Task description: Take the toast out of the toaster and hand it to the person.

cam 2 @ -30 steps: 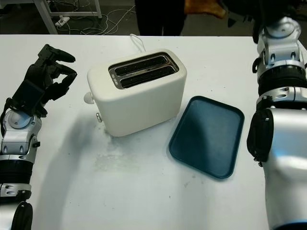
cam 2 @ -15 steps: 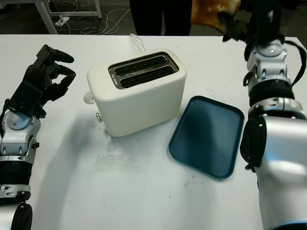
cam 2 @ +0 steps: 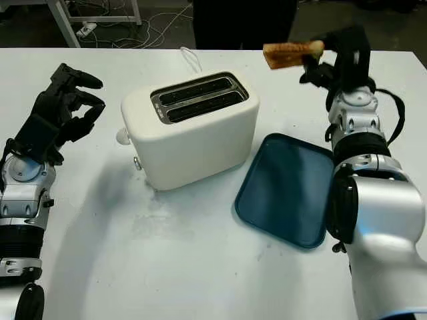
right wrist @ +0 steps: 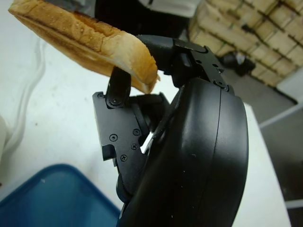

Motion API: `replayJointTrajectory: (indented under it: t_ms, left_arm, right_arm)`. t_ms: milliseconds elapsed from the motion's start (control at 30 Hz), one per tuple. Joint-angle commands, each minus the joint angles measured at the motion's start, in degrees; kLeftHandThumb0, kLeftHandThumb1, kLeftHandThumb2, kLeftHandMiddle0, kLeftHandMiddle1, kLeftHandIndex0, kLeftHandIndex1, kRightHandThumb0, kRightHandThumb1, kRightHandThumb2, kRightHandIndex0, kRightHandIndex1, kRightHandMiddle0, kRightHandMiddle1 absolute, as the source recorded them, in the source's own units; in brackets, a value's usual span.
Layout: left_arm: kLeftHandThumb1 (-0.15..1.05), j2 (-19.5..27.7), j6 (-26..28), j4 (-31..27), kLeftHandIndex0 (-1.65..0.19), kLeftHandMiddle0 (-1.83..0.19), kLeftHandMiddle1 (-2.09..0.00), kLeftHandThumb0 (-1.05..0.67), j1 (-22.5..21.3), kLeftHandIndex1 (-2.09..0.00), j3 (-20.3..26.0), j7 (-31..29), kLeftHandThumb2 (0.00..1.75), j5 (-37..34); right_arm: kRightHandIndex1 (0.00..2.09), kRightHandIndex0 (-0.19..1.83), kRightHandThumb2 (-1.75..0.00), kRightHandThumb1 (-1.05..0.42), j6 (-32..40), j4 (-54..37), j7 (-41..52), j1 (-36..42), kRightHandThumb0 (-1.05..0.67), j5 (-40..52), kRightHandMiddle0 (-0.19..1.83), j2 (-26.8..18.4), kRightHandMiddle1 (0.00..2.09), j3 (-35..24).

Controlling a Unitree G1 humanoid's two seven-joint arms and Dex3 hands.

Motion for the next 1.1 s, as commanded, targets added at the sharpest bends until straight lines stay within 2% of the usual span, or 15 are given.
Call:
replayJointTrajectory:
  t_ms: [0, 167, 300, 500, 733, 1067]
  left_arm:
    - [0.92, 0.7, -0.3, -0.2, 0.0, 0.0, -1.68, -1.05, -0.2, -1.6, 0.1, -0.2, 0.22, -0.2]
    - [0.92, 0.5, -0.5, -0.1, 0.0, 0.0, -1.68, -1.05, -0.2, -1.6, 0.2, 0.0, 0.22, -0.3]
    - [0.92, 0.5, 0.3, -0.7, 0.0, 0.0, -1.7, -1.05, -0.1, -1.61, 0.0, 0.2, 0.22, 0.0]
    - [0.92, 0.6, 0.2, -0.3, 0.0, 0.0, -1.7, -1.05, -0.3, -1.62, 0.0, -0.1, 0.21, -0.1]
    - [0.92, 0.6, 0.3, -0.4, 0.0, 0.0, -1.7, -1.05, -0.2, -1.62, 0.0, 0.0, 0.2, -0.1]
    - [0.92, 0.5, 0.2, -0.4, 0.0, 0.0, -1.7, -1.05, -0.2, -1.62, 0.3, -0.2, 0.19, -0.6]
  right_arm:
    - [1.75, 0.82, -0.46, -0.92, 1.1, 0.3, -0.1, 1.1, -0.21, 0.5, 0.49, 0.5, 1.75, -0.3]
    - [1.75, 0.79, -0.52, -0.92, -0.2, 0.6, 0.8, 3.4, -0.17, -0.8, 0.42, 0.6, 1.75, 1.5]
    - [1.75, 0.66, -0.53, -0.92, -1.4, 0.6, 1.1, 4.8, -0.15, -1.1, 0.31, 0.7, 1.75, 1.9]
    - [1.75, 0.66, -0.55, -0.92, -2.2, 0.7, 3.2, 5.2, -0.13, 2.0, 0.32, 1.4, 1.75, -1.1]
    - [1.75, 0.72, -0.53, -0.92, -3.4, 0.4, 4.5, 5.1, -0.17, 1.7, 0.4, 1.4, 1.75, -1.0]
    - [1.75, 0.73, -0.52, -0.92, -2.2, -0.2, 6.0, 3.7, -0.19, 2.0, 0.38, 1.0, 1.75, -1.2]
